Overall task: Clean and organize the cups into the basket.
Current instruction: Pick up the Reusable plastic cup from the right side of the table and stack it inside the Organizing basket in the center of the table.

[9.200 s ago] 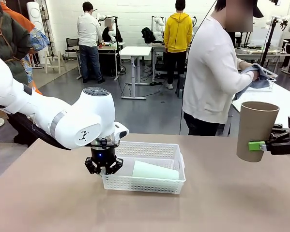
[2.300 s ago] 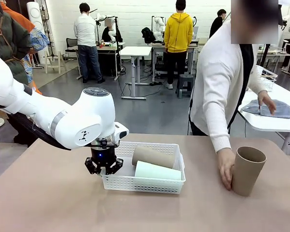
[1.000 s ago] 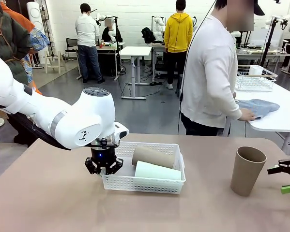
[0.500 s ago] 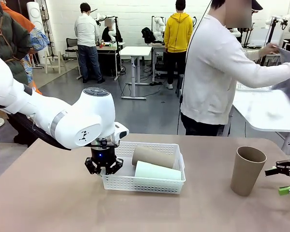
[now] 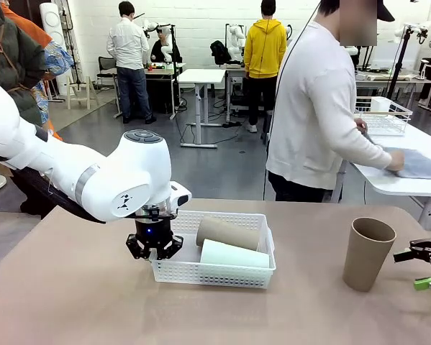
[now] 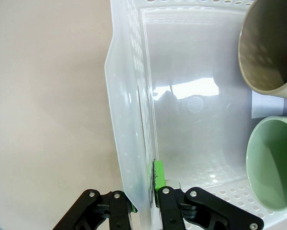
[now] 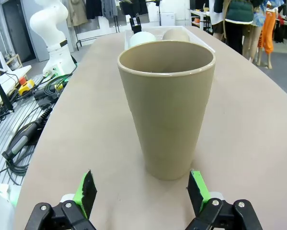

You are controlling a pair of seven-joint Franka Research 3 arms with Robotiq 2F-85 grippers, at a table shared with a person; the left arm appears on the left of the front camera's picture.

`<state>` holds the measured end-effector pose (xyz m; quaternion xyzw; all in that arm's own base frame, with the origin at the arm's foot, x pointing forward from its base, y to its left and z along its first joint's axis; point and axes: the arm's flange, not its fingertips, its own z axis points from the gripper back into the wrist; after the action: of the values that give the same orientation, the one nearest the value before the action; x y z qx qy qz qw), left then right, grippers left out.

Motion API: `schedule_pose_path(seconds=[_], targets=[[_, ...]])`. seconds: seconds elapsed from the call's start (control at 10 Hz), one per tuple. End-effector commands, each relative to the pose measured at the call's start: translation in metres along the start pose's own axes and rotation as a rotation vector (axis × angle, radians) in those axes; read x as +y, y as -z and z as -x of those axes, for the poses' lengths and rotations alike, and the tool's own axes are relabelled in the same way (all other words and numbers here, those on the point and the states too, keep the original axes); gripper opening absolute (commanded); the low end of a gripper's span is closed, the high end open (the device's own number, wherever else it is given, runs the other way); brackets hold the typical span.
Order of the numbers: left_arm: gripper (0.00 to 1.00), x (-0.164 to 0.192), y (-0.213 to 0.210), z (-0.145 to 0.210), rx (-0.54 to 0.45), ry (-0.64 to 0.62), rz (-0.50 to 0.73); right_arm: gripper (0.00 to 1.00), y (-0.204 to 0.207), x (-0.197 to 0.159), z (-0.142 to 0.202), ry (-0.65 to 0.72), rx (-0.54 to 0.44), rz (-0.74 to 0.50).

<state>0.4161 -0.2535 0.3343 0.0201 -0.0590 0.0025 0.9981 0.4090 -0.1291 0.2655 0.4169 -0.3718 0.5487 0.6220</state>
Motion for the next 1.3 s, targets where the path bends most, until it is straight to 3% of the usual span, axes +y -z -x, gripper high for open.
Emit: schedule_pose_path(seconds=[0.0,1.2], targets=[[0.0,-0.002,-0.002,-0.001,-0.005,0.0,0.001,1.0,0.014,-0.019,0.006,0.002,-0.037,0.006],[0.0,-0.002,-0.002,-0.001,-0.005,0.0,0.001,1.0,0.088,-0.053,-0.001,-0.065,-0.083,-0.125]])
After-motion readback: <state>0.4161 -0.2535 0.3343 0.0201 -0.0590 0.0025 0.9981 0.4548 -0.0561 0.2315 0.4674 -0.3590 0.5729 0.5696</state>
